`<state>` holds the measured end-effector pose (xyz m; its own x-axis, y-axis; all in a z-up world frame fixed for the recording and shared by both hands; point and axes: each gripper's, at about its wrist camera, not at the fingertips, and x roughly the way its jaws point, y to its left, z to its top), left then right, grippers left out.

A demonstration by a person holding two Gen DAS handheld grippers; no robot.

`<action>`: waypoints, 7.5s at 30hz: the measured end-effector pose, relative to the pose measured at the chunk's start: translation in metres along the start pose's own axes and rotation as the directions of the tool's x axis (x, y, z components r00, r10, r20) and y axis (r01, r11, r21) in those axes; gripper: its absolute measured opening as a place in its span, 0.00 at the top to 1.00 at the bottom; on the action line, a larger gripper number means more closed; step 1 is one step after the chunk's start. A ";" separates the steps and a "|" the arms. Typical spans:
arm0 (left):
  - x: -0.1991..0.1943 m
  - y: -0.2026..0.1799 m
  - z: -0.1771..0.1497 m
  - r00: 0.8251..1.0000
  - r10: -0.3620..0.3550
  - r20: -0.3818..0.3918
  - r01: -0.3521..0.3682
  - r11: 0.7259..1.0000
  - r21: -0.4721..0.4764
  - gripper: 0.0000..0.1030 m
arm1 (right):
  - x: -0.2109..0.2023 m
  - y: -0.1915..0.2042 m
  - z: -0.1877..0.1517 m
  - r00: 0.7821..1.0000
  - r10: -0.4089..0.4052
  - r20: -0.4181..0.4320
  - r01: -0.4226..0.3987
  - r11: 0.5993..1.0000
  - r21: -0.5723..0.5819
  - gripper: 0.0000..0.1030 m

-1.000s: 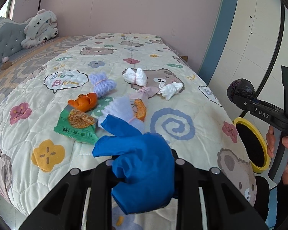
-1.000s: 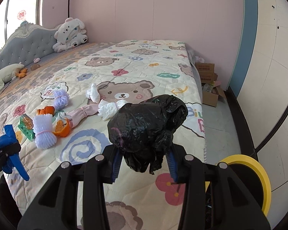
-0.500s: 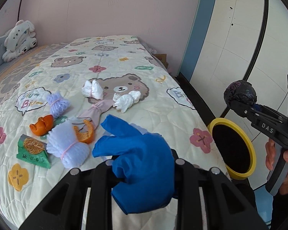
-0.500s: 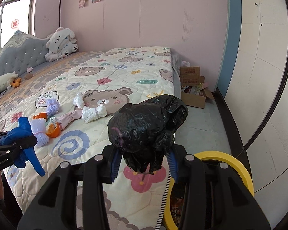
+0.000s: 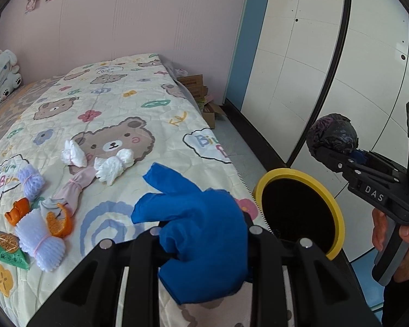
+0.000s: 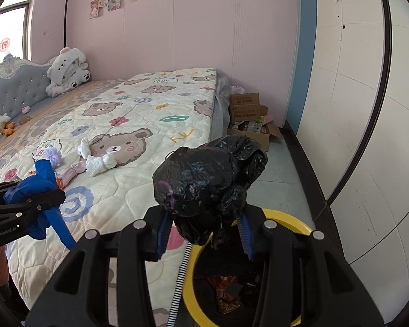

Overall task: Collect trash
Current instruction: 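Carry glove and black bag to the yellow bin and release both, then move both tools back over the bed toward the green packet and mesh net, then grasp the green snack packet with the left tool while the right tool grasps the lavender mesh net, then carry green packet and mesh net to the yellow bin and open both tools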

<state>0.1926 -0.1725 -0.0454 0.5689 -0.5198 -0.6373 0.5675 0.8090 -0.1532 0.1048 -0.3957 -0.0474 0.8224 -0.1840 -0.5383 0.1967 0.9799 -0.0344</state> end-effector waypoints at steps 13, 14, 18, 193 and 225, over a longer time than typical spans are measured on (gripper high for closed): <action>0.047 -0.066 0.015 0.996 -0.081 -0.035 0.083 0.995 0.048 0.77 | 0.002 -0.053 -0.006 0.998 -0.065 -0.013 0.065 0.996 0.059 0.60; 0.051 -0.070 0.015 0.995 -0.088 -0.041 0.090 0.995 0.050 0.77 | 0.003 -0.057 -0.007 0.998 -0.068 -0.016 0.069 0.995 0.066 0.60; 0.069 -0.086 0.015 0.992 -0.108 -0.058 0.112 0.992 0.059 0.77 | 0.012 -0.068 -0.014 0.996 -0.079 -0.031 0.082 0.993 0.083 0.59; -0.041 0.295 -0.102 0.989 0.136 0.049 -0.093 0.857 -0.508 0.95 | 0.135 0.350 -0.027 0.795 0.516 -0.320 -0.582 0.797 -0.162 0.58; -0.075 0.113 -0.030 0.982 0.139 0.124 -0.116 0.978 -0.174 0.98 | -0.001 0.129 -0.014 0.945 0.325 -0.028 -0.326 0.940 -0.099 0.56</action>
<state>0.1961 -0.0335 -0.0376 0.7119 -0.4322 -0.5535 0.3849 0.8994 -0.2072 0.1220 -0.2676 -0.0636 0.8265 0.1463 -0.5435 -0.1358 0.9889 0.0596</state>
